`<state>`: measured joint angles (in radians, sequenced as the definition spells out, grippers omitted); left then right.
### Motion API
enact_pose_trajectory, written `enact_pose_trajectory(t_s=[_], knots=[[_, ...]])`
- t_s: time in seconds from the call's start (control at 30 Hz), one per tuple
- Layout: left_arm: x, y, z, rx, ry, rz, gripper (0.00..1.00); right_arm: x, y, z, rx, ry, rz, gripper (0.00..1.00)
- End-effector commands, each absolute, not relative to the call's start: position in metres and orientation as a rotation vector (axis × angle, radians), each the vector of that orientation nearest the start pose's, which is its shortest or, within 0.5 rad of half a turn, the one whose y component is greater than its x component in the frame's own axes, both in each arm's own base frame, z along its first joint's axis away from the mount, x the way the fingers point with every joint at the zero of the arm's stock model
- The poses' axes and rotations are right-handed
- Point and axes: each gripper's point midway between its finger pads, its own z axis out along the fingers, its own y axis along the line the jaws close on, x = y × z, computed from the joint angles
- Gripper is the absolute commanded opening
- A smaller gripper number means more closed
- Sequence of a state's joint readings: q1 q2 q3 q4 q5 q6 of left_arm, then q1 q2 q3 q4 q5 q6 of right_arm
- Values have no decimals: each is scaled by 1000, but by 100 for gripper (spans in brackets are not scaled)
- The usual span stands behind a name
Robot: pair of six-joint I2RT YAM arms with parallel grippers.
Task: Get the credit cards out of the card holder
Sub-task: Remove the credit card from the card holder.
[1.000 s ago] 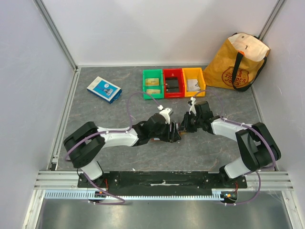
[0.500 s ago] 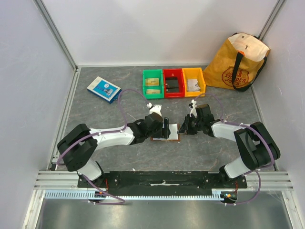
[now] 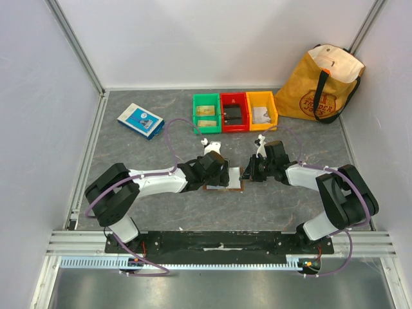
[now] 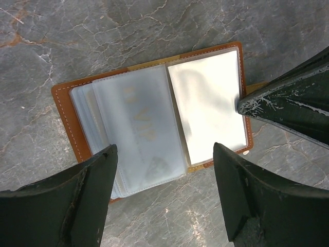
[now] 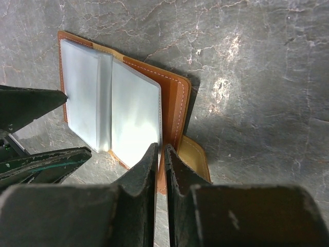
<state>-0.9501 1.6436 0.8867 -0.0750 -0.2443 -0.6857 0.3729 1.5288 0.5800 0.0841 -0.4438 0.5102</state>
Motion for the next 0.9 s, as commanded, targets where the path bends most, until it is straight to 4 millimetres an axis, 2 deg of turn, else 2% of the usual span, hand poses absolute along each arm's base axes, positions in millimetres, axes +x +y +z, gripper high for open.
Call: enact_pose_trajectory(t_s=[0.0, 0.17, 0.37, 0.77, 0.87], knots=[[257, -312, 45, 209, 2405, -402, 81, 253, 196, 6, -62, 2582, 857, 15], [256, -314, 46, 227, 2406, -412, 81, 252, 197, 6, -64, 2579, 866, 15], [248, -339, 46, 294, 2422, -535, 81, 253, 198, 8, -65, 2571, 875, 15], [242, -361, 71, 332, 2368, -659, 75, 253, 201, 14, -67, 2555, 902, 14], [245, -355, 69, 305, 2368, -627, 75, 257, 199, 22, -53, 2528, 882, 21]])
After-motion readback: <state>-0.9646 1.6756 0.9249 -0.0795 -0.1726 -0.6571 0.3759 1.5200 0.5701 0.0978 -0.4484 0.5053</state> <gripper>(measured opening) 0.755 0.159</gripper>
